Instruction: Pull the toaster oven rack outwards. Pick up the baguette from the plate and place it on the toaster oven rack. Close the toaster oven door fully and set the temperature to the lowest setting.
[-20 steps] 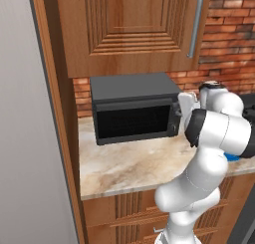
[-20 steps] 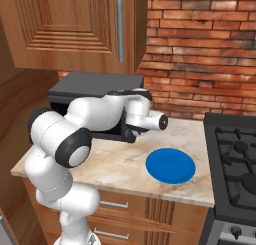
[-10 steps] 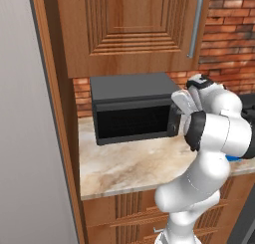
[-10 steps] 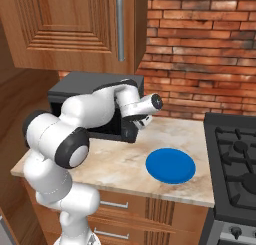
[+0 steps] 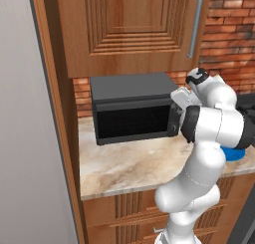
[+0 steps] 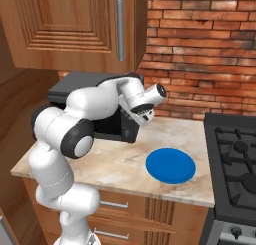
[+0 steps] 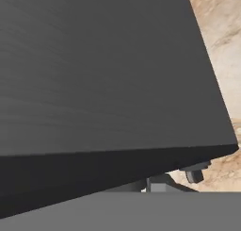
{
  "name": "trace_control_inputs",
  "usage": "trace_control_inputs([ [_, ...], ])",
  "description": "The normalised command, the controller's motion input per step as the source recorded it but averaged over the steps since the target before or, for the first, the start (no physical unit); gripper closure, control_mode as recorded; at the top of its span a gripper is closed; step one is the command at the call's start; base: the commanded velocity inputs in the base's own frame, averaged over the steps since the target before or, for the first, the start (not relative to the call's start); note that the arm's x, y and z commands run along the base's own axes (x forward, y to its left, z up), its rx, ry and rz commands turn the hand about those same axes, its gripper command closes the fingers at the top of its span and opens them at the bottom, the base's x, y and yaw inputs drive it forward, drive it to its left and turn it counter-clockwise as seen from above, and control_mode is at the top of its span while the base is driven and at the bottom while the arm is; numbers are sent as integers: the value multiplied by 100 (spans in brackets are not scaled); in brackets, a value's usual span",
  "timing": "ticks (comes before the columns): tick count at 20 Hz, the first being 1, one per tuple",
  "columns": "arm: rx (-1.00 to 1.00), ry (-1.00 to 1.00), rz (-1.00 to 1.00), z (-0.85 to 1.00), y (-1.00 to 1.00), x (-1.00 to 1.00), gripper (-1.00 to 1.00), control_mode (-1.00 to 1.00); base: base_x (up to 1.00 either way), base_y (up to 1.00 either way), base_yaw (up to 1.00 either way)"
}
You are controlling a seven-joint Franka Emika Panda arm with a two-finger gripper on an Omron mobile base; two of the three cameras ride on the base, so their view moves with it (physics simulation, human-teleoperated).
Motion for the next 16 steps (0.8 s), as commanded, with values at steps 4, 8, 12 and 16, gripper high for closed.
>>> trace_control_inputs([
  [4,-41,-24,11,0,9,12,100,-100,0,0,0],
  [8,-34,-27,10,0,7,9,100,-100,0,0,0],
  [12,-17,-31,4,-2,5,10,100,-100,0,0,0],
  [16,1,-31,0,-8,0,16,100,-100,0,0,0],
])
